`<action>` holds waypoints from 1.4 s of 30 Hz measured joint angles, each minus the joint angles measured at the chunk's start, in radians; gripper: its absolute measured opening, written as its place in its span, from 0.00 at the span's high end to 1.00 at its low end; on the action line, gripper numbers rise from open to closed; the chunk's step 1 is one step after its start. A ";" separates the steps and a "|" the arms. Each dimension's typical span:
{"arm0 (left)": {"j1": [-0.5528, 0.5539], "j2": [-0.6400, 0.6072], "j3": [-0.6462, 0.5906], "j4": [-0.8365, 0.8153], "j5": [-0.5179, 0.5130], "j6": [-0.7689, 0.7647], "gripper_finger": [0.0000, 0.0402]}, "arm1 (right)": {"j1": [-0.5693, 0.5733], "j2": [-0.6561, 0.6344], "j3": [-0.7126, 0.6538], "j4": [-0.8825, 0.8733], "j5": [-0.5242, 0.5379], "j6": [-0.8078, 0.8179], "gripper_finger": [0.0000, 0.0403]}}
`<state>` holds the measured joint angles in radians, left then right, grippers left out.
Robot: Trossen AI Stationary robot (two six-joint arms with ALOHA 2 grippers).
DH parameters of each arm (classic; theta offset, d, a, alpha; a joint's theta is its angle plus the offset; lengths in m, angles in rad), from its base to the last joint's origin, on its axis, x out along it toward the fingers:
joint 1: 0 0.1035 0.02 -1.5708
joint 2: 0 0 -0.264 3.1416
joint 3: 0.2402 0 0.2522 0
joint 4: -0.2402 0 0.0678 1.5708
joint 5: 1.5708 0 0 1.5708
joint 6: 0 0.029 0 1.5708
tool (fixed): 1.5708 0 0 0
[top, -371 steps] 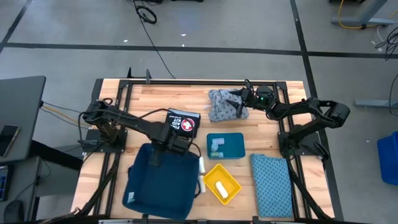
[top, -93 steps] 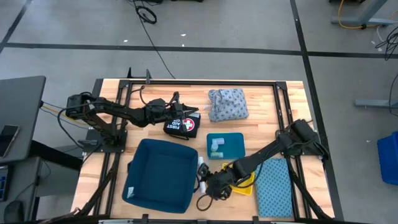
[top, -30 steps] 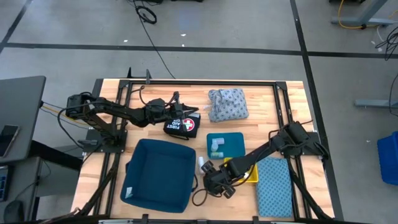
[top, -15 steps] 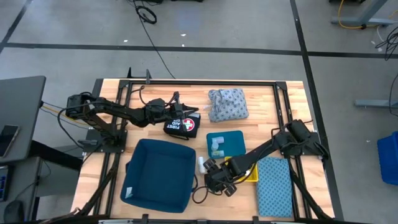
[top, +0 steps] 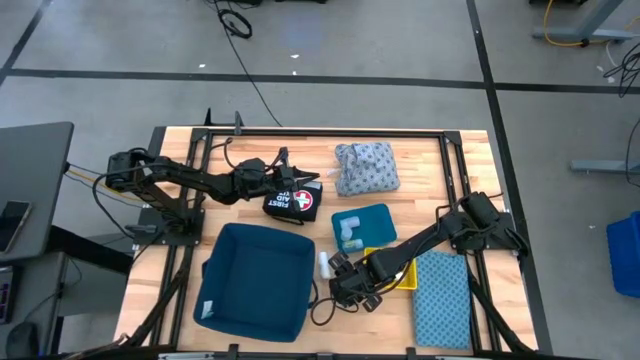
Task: Pick & place medical supplies in basket/bin
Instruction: Put the bottom white gauze into the yellow bin
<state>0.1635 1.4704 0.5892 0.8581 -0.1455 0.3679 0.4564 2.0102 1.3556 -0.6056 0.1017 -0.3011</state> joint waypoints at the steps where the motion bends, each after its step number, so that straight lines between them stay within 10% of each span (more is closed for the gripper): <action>1: 0.000 0.000 0.000 0.000 0.001 0.000 1.00 | 0.000 0.000 0.000 0.000 0.000 -0.004 0.48; 17: 0.000 0.000 0.000 -0.001 0.001 0.003 1.00 | 0.020 0.000 0.000 0.000 0.004 -0.056 0.97; 42: 0.000 0.000 0.001 -0.003 0.001 -0.002 1.00 | 0.057 -0.113 0.021 -0.045 0.138 -0.008 0.98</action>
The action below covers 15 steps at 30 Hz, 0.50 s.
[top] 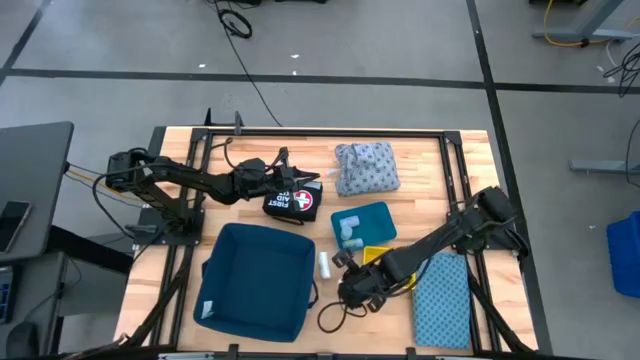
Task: Pick & place medical supplies in basket/bin
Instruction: Put the bottom white gauze into the yellow bin
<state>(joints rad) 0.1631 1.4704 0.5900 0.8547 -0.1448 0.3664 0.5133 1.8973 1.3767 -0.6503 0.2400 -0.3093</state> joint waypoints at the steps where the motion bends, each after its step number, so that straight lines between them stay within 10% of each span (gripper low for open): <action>1: 0.000 0.000 0.000 0.000 0.000 0.000 1.00 | 0.000 -0.014 0.003 -0.019 0.005 0.011 0.98; 15: 0.000 0.000 0.000 0.000 0.018 -0.002 1.00 | 0.000 -0.180 0.005 -0.369 -0.018 0.278 0.98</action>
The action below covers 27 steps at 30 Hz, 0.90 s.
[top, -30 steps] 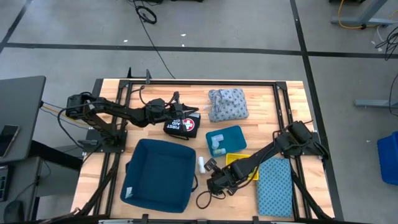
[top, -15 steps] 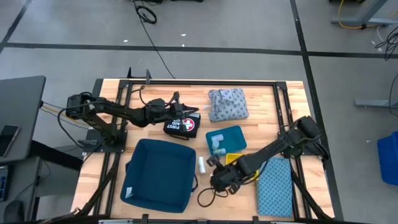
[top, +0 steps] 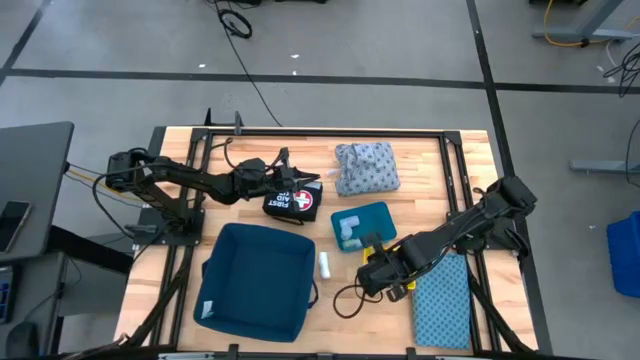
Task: Pick & place medical supplies in basket/bin
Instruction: Put the bottom white gauze into the yellow bin
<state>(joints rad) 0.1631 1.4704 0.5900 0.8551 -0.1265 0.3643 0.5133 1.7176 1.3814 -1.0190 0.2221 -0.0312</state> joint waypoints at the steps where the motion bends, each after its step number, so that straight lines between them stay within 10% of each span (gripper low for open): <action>1: 0.000 0.000 0.000 0.000 0.000 0.002 1.00 | 0.000 0.000 -0.005 -0.014 -0.008 0.019 0.98; 16: 0.000 0.000 0.000 0.000 -0.001 0.000 1.00 | -0.019 0.001 -0.253 0.077 -0.095 0.130 0.98; 27: 0.000 0.000 0.000 0.000 -0.002 0.002 1.00 | -0.020 0.001 -0.250 0.129 -0.088 0.158 0.66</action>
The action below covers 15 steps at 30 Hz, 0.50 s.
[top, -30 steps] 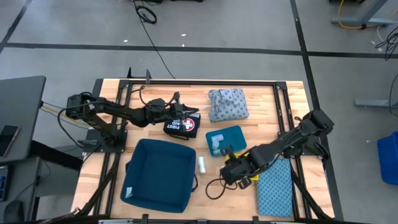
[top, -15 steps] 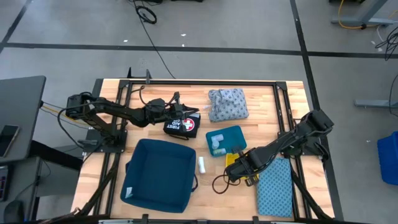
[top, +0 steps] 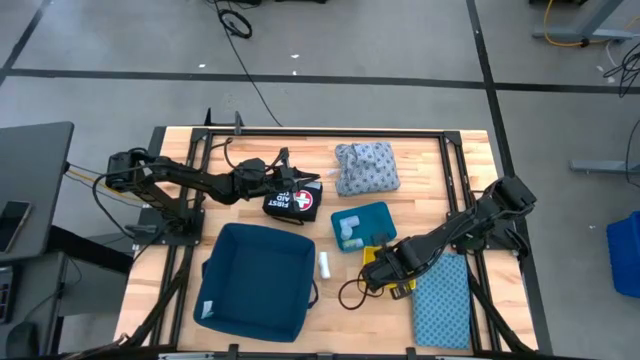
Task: Pick & place medical supplies in basket/bin
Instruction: Put the bottom white gauze into the yellow bin, then put the white gauze into the yellow bin
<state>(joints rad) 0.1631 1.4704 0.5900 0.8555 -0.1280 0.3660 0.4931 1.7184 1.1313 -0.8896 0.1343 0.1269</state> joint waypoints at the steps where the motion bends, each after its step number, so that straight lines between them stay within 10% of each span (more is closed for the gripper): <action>1: 0.000 0.000 0.000 0.000 0.000 0.000 1.00 | 0.000 0.000 0.000 0.000 0.000 0.000 0.64; 15: 0.000 0.000 0.000 0.000 0.000 0.000 1.00 | 0.013 0.000 0.028 -0.055 0.072 -0.003 0.55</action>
<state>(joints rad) 0.1631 1.4704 0.5900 0.8555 -0.1280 0.3664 0.5060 1.7187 1.1593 -0.9448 0.2068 0.1238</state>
